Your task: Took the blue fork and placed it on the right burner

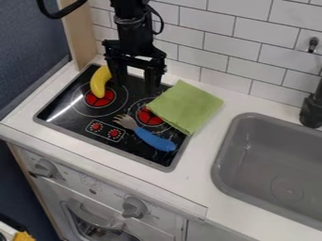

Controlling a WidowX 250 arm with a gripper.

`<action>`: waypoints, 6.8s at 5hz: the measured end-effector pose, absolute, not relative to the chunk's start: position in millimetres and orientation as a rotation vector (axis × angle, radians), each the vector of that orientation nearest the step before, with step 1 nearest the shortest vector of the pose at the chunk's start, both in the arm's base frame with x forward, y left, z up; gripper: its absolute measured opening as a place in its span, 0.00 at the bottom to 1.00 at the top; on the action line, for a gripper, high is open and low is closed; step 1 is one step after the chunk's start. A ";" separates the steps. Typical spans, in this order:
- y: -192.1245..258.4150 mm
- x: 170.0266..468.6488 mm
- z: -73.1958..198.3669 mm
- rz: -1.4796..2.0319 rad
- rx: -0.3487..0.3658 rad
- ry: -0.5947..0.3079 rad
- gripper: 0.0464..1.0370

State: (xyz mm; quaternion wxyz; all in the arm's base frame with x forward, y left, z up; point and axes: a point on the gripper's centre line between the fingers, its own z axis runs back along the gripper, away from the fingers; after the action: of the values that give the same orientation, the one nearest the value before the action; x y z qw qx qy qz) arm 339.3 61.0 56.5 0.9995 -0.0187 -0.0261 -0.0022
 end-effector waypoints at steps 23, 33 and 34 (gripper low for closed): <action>177.2 340.3 17.3 1.179 -0.406 -0.144 0.35; 31.1 389.9 -2.3 0.733 -0.448 0.015 0.05; 33.3 381.6 11.1 0.752 -0.432 -0.022 0.08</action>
State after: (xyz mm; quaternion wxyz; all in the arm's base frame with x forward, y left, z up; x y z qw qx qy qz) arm 381.6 33.3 11.1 0.9074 -0.2092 -0.0108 0.3643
